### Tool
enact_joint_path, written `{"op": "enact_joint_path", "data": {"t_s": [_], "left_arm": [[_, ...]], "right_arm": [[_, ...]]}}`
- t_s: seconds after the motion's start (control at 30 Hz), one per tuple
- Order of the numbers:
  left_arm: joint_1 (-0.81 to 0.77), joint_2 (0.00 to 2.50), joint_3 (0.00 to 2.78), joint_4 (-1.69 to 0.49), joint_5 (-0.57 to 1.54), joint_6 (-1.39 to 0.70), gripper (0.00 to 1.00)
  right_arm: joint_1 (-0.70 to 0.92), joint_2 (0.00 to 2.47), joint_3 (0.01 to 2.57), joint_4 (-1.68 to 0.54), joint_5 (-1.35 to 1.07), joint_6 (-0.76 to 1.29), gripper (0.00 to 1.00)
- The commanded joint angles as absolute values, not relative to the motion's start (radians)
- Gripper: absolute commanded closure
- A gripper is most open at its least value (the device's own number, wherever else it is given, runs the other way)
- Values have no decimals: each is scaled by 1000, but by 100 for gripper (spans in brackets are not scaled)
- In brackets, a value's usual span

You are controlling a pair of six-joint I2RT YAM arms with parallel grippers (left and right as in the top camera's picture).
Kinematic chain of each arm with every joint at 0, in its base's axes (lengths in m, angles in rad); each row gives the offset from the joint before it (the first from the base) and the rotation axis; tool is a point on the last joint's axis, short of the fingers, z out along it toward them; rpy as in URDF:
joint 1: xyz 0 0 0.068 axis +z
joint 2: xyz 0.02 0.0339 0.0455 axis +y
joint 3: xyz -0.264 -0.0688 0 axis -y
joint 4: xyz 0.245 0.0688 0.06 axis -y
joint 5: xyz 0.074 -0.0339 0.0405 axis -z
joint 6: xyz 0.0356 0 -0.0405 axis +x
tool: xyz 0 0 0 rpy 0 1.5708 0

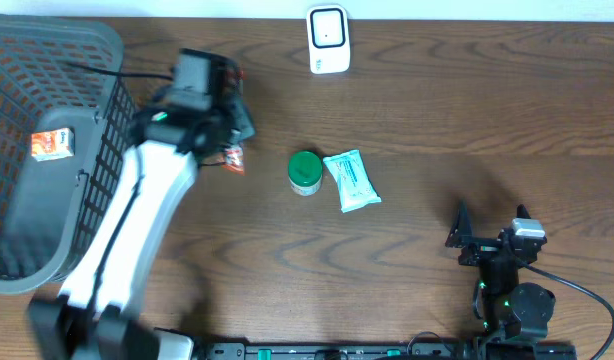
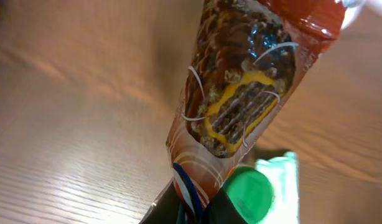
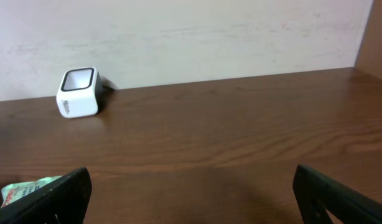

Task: Scan the item barcode
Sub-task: 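Lift the red TOP bar and place it left of the jar, then reach the left gripper into the basket and grasp the orange snack packet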

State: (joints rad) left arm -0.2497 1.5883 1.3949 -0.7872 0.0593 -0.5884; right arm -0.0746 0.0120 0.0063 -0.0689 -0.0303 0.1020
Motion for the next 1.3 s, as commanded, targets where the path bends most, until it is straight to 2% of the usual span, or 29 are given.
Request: {"op": "enact_joint_path", "data": {"t_s": [0.0, 0.17, 0.37, 0.4, 0.43, 0.47, 0.53, 0.93, 1.27], "left_arm": [[-287, 1705, 1386, -772, 14, -736, 92], [-329, 1854, 1386, -738, 14, -838, 93], [-365, 1917, 1386, -715, 12, -850, 92], [-365, 1917, 1387, -712, 6, -849, 85], [-364, 1913, 1388, -706, 4, -843, 67], [-356, 1904, 1394, -700, 4, -824, 37], [-331, 1877, 1422, -706, 3, -781, 4], [-45, 1572, 1856, -970, -52, -469, 2], [421, 1548, 1935, -1115, -57, -503, 2]], "right_arm": [[-70, 7, 6, -72, -35, 111, 1], [-70, 7, 6, -72, -35, 111, 1], [-70, 7, 6, -72, -35, 111, 1], [-70, 7, 6, -72, -35, 111, 1], [-70, 7, 6, -72, -35, 111, 1], [-70, 7, 6, -72, -35, 111, 1], [-70, 7, 6, -72, -35, 111, 1], [-70, 7, 6, -72, -35, 111, 1], [-70, 7, 6, -72, -35, 111, 1]]}}
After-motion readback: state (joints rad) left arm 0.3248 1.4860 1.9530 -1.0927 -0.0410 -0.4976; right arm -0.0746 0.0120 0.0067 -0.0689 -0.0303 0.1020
